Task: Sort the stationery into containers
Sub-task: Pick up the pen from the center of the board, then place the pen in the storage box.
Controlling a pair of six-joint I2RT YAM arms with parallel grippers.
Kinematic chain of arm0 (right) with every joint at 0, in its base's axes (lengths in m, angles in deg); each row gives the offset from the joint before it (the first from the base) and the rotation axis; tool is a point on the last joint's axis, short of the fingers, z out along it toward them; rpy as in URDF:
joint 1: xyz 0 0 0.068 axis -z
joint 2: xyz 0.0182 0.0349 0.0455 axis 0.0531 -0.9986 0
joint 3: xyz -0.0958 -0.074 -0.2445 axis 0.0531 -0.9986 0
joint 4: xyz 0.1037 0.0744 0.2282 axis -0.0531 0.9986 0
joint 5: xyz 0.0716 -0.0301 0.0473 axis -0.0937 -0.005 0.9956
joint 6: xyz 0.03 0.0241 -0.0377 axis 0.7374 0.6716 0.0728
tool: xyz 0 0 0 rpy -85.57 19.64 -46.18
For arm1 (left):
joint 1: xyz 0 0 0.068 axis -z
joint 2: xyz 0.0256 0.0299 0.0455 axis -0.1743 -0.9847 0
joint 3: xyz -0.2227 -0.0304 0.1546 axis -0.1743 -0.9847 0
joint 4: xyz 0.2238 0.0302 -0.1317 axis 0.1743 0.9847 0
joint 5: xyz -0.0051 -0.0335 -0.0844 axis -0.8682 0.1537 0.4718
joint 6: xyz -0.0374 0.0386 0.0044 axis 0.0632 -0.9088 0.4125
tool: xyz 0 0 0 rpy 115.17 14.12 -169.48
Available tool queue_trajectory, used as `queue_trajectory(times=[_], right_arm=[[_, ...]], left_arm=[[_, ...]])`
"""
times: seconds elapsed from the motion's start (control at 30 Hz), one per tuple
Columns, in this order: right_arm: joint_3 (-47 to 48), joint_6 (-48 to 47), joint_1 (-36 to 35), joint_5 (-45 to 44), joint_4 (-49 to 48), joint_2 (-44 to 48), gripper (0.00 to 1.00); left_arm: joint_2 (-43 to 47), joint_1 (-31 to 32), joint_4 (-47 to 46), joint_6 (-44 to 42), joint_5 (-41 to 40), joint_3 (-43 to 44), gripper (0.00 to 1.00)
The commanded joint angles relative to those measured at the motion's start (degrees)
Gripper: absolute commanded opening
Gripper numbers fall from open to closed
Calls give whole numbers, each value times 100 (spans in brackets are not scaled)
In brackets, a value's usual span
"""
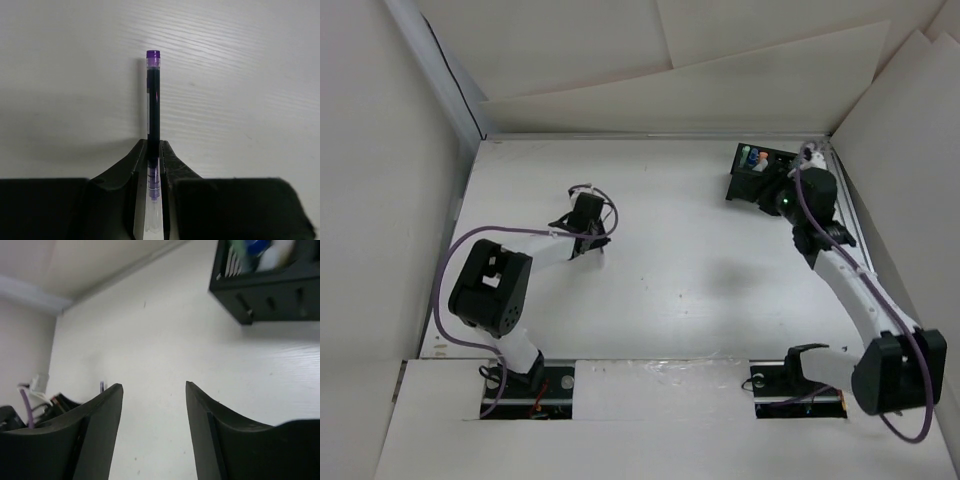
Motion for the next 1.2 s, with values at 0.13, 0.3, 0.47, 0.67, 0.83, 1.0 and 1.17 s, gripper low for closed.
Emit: queue_trajectory(times=[0.13, 0.3, 0.47, 0.67, 0.83, 1.0, 1.17], right_arm=[[777, -475, -1006, 794, -218, -1217, 63], [1102, -476, -1576, 1032, -331, -2033, 66], [1340, -344, -1903, 1050, -534, -2588, 66], [1340, -54, -1982, 935, -912, -2984, 61], [1401, 51, -1982, 1049, -973, -3090, 52], [1454, 104, -2087, 1234, -1027, -3213, 38], [1507, 218, -2088, 1366, -1079, -3336, 14]], left_arm=[[642, 582, -1934, -253, 1957, -446, 6], [775, 776, -2807, -253, 2759, -640, 9], [775, 829, -3501, -183, 3453, -816, 11], [775, 829, -3880, -130, 3911, -877, 11], [775, 829, -3985, -182, 4078, -939, 11], [722, 829, -4100, -183, 4183, -939, 11], [722, 829, -4162, -130, 4184, -939, 12]])
